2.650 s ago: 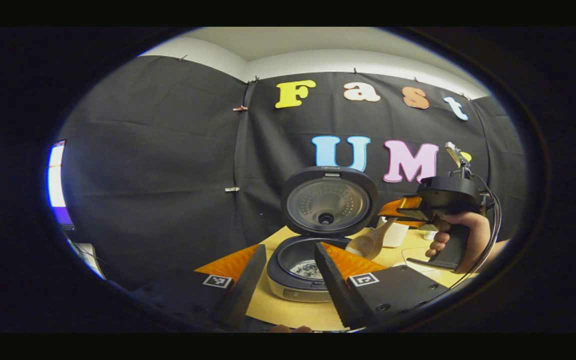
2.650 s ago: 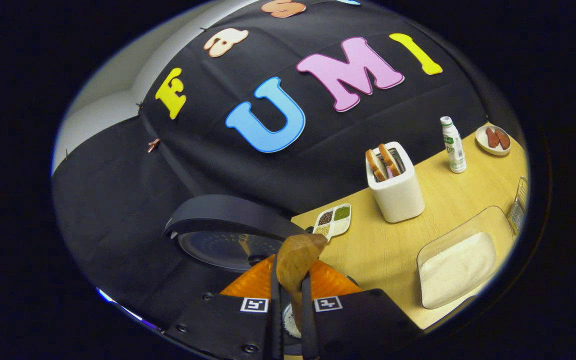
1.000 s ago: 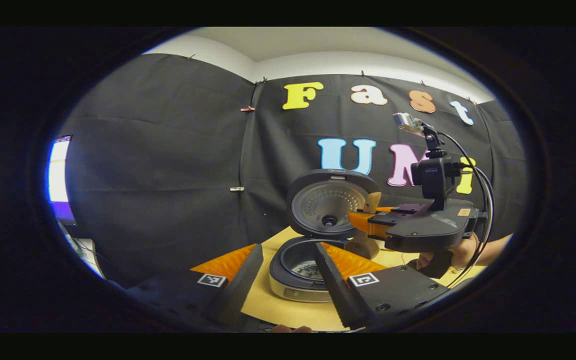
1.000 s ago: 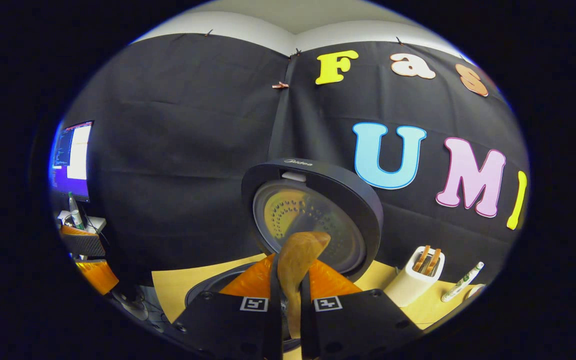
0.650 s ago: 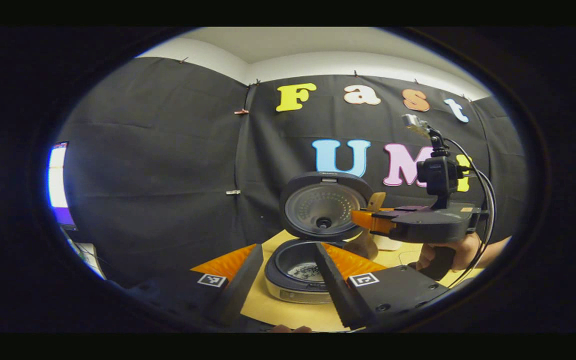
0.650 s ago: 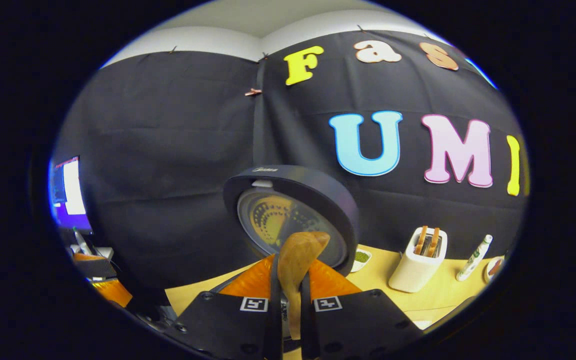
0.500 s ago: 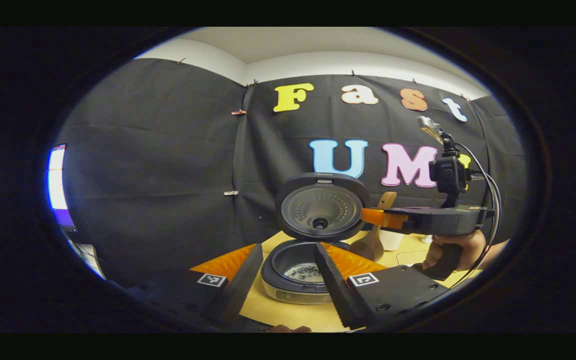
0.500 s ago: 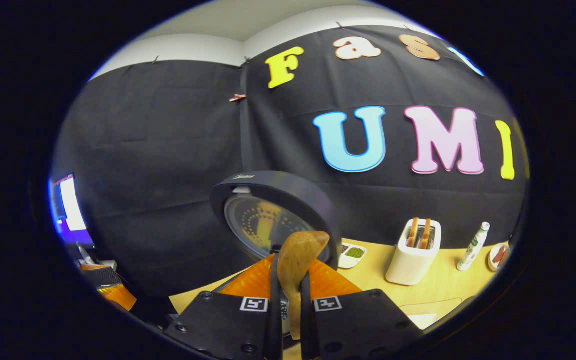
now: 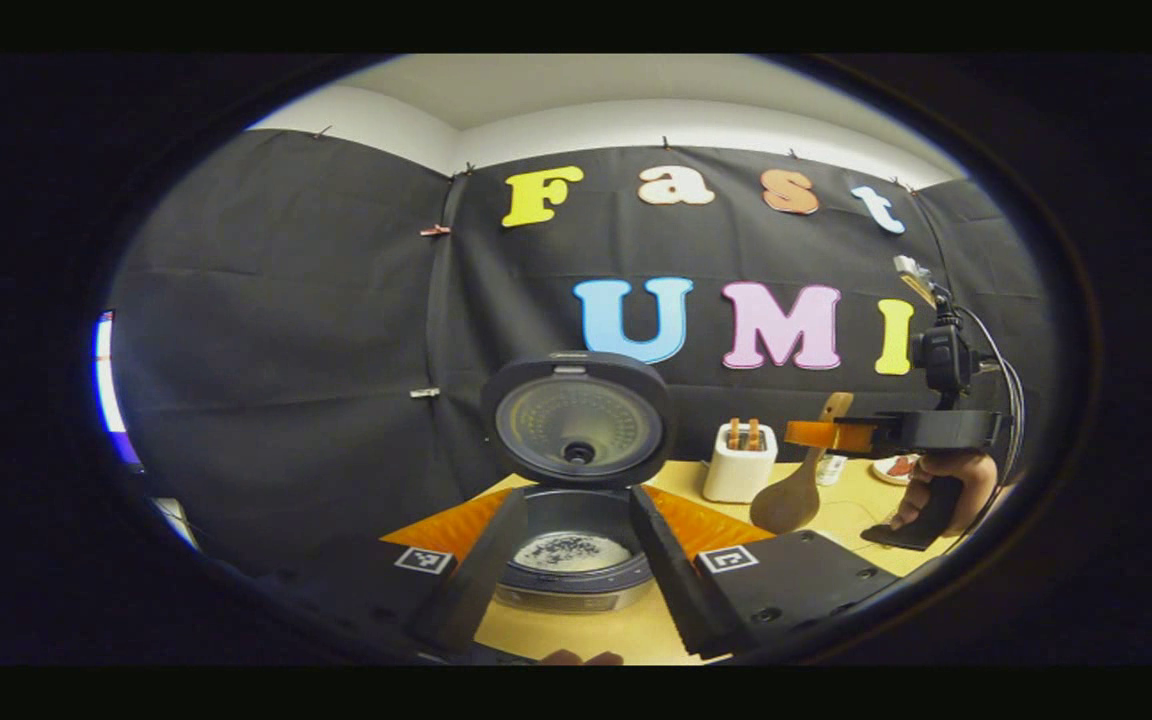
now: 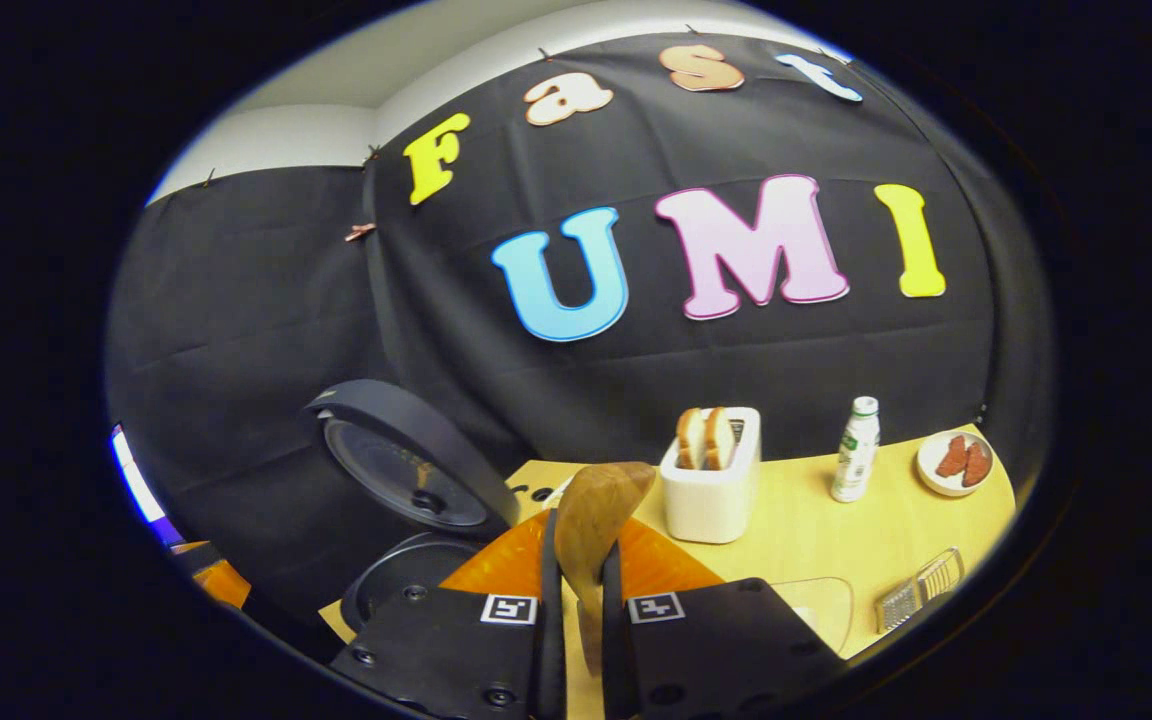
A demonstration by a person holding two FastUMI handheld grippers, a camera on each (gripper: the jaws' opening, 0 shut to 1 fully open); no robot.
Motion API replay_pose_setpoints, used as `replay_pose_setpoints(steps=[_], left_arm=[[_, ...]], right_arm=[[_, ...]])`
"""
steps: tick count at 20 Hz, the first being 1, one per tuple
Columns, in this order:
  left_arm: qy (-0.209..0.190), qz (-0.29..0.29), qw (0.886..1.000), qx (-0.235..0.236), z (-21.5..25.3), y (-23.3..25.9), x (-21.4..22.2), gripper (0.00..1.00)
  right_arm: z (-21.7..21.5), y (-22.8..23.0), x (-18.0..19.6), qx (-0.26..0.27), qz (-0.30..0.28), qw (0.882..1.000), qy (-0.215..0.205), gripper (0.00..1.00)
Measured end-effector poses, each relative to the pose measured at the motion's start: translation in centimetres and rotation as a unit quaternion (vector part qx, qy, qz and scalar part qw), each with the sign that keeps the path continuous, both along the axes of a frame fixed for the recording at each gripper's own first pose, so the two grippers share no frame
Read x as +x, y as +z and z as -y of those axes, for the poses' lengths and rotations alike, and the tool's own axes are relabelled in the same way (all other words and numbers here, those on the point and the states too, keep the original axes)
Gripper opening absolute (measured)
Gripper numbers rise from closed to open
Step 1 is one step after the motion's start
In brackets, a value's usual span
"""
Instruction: Close the left gripper, press the button to open the rice cooker; take a wooden spoon from the chopstick holder with the right hand, scoop a spoonful of rice and pour it into the rice cooker, then put the wooden spoon back into the chopstick holder.
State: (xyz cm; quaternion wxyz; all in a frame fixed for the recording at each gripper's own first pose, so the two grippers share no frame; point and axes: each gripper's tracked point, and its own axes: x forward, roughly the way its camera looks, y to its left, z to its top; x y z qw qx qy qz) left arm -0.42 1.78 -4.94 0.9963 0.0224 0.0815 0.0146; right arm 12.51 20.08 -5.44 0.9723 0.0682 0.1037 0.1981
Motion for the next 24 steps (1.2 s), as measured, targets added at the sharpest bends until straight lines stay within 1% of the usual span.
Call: replay_pose_setpoints(steps=[4, 6, 16, 20, 24], left_arm=[[-0.02, 0.005, 1.0, 0.001, 3.6, 0.6, 0.5, 0.74], [-0.019, 0.003, 1.0, -0.004, 4.7, 0.5, 0.6, 0.75], [0.029, 0.003, 1.0, 0.0, 6.2, 0.4, 1.1, 0.75], [0.045, 0.008, 0.999, 0.005, 6.1, 0.7, 1.1, 0.75], [0.057, 0.011, 0.998, 0.01, 6.1, 1.0, 0.8, 0.75]], right_arm=[[6.2, 0.2, 1.0, -0.001, -0.002, 0.999, -0.039, 0.18], [9.2, 0.3, 1.4, 0.001, -0.002, 0.998, -0.057, 0.18], [23.5, 0.0, 3.5, 0.001, -0.009, 0.99, -0.143, 0.18], [27.7, -0.8, 4.3, -0.002, -0.016, 0.985, -0.171, 0.18], [30.8, -2.5, 5.0, -0.015, -0.028, 0.981, -0.192, 0.18]])
